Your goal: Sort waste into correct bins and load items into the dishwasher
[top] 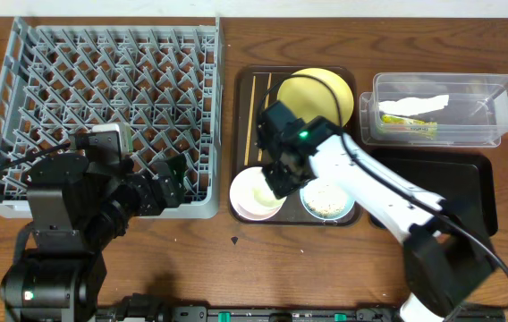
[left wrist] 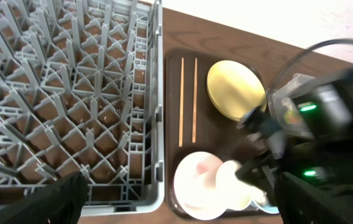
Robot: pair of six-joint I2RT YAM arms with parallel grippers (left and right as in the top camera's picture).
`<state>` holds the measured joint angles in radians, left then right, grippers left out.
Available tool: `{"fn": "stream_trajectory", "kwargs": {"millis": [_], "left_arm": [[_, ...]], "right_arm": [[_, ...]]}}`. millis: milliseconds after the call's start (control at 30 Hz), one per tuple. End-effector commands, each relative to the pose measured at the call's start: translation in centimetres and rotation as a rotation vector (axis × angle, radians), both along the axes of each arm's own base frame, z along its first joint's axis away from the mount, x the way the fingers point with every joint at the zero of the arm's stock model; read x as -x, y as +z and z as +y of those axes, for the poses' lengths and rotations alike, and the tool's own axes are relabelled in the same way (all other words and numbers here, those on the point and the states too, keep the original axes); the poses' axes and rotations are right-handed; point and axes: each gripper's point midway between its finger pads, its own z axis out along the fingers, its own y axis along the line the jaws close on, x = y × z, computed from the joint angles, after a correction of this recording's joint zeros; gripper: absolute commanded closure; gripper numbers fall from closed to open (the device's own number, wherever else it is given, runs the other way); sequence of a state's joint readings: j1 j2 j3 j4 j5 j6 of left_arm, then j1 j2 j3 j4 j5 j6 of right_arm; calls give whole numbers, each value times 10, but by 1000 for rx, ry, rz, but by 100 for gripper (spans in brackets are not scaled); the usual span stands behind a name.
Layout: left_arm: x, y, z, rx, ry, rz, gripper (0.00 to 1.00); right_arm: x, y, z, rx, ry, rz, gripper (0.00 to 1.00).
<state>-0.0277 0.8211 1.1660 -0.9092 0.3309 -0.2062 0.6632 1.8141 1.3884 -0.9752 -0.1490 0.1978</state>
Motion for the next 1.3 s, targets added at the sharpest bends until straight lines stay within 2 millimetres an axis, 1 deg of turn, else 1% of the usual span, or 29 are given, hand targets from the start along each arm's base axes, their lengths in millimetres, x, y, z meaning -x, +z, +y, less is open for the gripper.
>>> {"fn": "stream_trajectory", "kwargs": {"millis": [0,67,100,133,167,267,333,400,433,533,633,700,867,933,1033,1200,1267], "left_arm": [[-7,3,-7,56,-12,24,3],[-10,1,-21,110,-81,46,3],[-12,1,-29,142,-121,57,3],[-14,1,-36,170,-155,66,3],[-17,1,-47,221,-207,82,4],[-20,7,-72,337,-350,100,5],[-20,15,-87,422,-459,102,5],[-16,29,-103,518,-594,83,5],[-14,34,-107,550,-642,74,5],[-6,48,-116,621,-755,54,5],[0,52,-118,653,-798,56,5],[5,57,-120,677,-831,57,5],[9,59,-121,692,-851,57,5],[13,63,-121,711,-876,59,9],[18,67,-122,733,-906,60,17],[18,67,-122,735,-908,60,32],[18,67,-122,735,-908,60,35]], "right_arm": [[-19,63,-16,-150,-43,-120,99],[-28,91,-22,-250,-38,-171,99],[-33,110,-24,-331,-28,-203,99],[-35,123,-24,-391,-12,-225,99],[-38,145,-24,-494,25,-264,99],[-43,185,-24,-686,67,-318,99],[-40,207,-19,-818,124,-321,99],[-28,228,-9,-954,237,-319,99],[-23,234,-6,-991,276,-319,99],[-6,249,4,-1081,388,-315,99],[4,258,13,-1131,460,-322,99],[11,266,22,-1163,528,-341,99],[17,272,35,-1172,592,-383,99],[16,272,40,-1159,598,-405,99],[7,266,43,-1108,542,-421,99],[6,264,45,-1094,535,-427,99],[4,263,45,-1086,528,-432,99]]}}
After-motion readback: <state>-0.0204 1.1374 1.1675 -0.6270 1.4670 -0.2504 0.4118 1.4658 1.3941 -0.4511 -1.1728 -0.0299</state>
